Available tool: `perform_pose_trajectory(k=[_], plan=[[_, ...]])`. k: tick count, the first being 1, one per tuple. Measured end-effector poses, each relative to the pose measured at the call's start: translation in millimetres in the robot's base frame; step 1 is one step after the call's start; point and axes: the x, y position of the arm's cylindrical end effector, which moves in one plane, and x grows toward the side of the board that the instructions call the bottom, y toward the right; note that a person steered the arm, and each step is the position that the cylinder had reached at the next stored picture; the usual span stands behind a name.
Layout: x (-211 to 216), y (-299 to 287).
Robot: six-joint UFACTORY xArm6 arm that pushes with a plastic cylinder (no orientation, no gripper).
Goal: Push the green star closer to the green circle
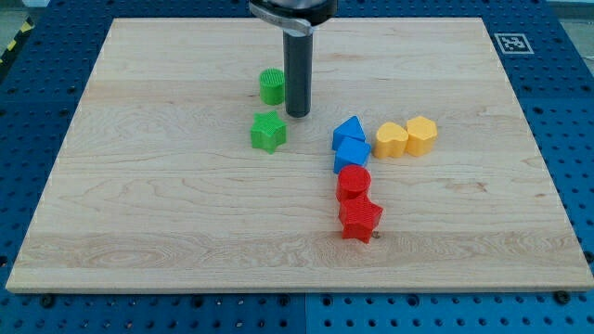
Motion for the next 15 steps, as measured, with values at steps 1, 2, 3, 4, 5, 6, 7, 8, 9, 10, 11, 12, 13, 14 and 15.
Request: perform_pose_trajectory(k=[1, 2, 3, 4, 5, 6, 7, 8, 9, 10, 11, 12, 13, 14, 15], plan=[[3.7, 0.0], [3.7, 0.0], [10.5, 0.2], [20.7, 0.2], [31.3, 0.3], [50.1, -2.5], [67.0, -7.6], [86.3, -24.5], [74.9, -34.5], [66.5, -40.9], [66.2, -40.9], [65.9, -40.9], [65.9, -40.9], [69.8, -44.7], [69.8, -48.7]])
